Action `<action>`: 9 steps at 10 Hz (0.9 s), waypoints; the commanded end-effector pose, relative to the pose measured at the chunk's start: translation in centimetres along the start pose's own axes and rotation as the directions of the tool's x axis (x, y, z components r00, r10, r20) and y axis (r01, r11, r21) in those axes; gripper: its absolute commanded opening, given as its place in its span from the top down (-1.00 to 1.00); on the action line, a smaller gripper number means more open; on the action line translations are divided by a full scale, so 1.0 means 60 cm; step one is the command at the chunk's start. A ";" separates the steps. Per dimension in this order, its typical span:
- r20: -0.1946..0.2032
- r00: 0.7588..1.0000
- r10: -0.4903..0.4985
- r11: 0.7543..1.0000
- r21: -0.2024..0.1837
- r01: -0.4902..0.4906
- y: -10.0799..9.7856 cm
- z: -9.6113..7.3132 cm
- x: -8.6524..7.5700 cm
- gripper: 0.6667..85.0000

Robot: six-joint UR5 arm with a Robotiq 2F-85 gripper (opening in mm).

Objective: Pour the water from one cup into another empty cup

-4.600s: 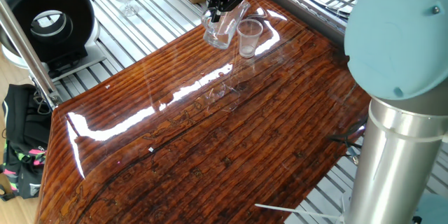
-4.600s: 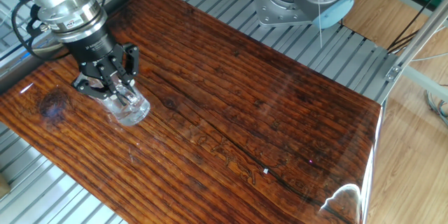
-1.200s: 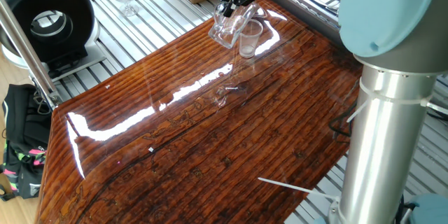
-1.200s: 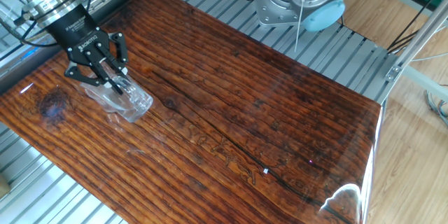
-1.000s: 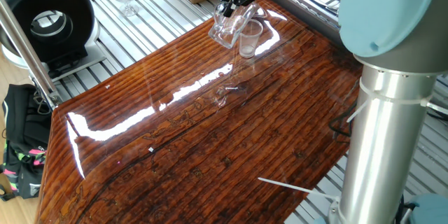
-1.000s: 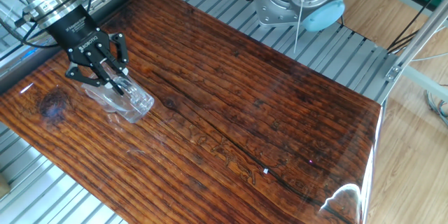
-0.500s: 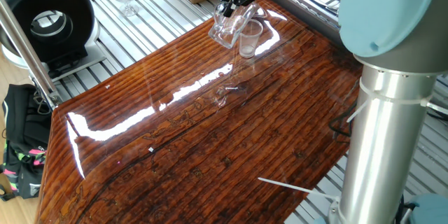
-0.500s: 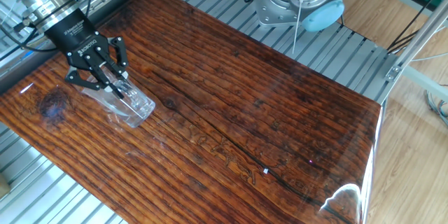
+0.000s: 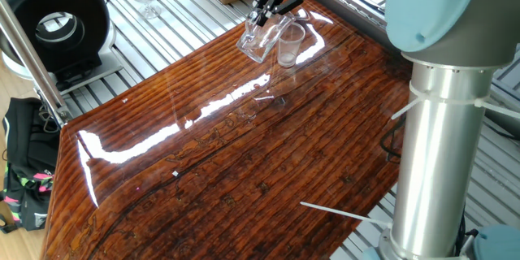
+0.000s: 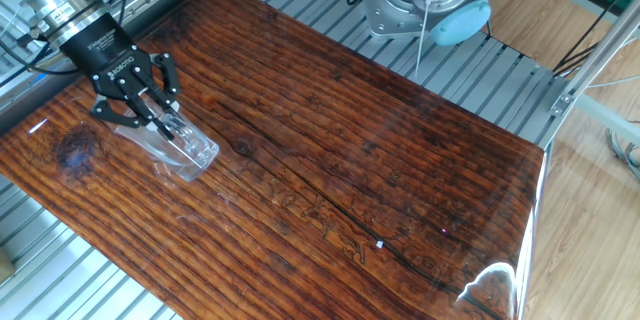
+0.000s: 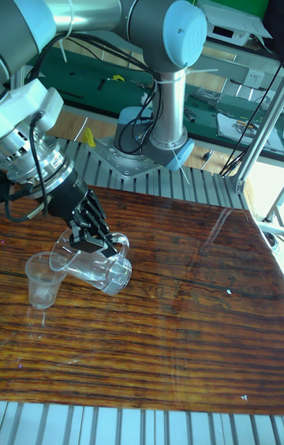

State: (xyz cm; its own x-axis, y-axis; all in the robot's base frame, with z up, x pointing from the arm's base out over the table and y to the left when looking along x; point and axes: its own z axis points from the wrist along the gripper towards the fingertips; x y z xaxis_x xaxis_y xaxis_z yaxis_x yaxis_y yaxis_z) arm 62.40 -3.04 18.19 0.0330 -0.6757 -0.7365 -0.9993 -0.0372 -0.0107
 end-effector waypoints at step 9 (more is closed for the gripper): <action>0.049 0.999 0.005 1.000 -0.004 -0.005 0.002 -0.013 -0.005 0.98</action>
State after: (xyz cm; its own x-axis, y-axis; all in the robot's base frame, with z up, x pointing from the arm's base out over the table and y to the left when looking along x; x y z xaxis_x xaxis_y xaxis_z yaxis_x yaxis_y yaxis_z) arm 62.19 -3.27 18.46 0.0264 -0.6488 -0.7605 -0.9992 -0.0391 -0.0013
